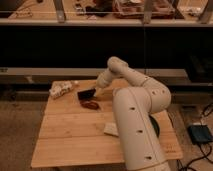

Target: Place the eraser in the ceramic cup

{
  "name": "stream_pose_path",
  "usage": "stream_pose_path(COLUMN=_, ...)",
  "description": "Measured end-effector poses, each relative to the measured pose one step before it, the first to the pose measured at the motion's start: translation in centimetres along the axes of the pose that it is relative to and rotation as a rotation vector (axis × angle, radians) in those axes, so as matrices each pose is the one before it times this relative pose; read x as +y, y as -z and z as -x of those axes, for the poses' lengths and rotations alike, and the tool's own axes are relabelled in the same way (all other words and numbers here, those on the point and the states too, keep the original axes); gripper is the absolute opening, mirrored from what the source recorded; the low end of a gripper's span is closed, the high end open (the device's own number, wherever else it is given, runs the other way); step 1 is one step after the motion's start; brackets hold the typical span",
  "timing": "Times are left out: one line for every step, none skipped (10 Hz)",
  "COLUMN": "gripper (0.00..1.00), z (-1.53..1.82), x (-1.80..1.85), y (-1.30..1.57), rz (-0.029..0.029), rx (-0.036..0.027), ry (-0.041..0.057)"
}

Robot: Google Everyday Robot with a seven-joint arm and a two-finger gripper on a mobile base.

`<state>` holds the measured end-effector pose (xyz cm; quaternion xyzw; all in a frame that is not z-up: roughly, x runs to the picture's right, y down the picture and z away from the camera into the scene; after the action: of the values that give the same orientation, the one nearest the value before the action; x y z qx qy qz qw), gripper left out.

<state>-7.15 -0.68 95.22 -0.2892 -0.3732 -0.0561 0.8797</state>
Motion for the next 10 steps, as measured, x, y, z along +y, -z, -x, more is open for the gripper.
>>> stream_pose_path(gripper=0.00, z=1.200, x=-0.237, y=1.203, rz=-0.00355, rx=-0.02479, ry=0.00283)
stream_pose_path(gripper=0.00, z=1.318, x=-0.142, y=1.407, rz=0.00030, rx=-0.02300, ry=0.00532)
stream_pose_path(gripper=0.00, z=1.223, x=0.012, y=1.482, rz=0.00474, rx=-0.01715, ry=0.00088)
stream_pose_path(gripper=0.00, z=1.255, x=0.155, y=2.005, rz=0.01079, rx=-0.00372, ry=-0.00179)
stream_pose_path(gripper=0.00, z=0.617, x=0.075, y=1.001, rz=0.00472, rx=0.00091, ry=0.00093)
stream_pose_path(gripper=0.00, z=0.744, x=0.034, y=1.422, rz=0.00206, rx=0.00451, ry=0.00521)
stream_pose_path(gripper=0.00, z=0.664, x=-0.070, y=1.469, rz=-0.00345, rx=0.00285, ry=0.00417)
stream_pose_path(gripper=0.00, z=0.410, x=-0.017, y=0.862, rz=-0.00262, rx=-0.00379, ry=0.00003)
stream_pose_path(gripper=0.00, z=0.331, x=0.006, y=0.865, rz=-0.00433, rx=-0.00402, ry=-0.00104)
stream_pose_path(gripper=0.00, z=0.301, x=0.096, y=0.892, rz=-0.00248, rx=-0.00299, ry=-0.00050)
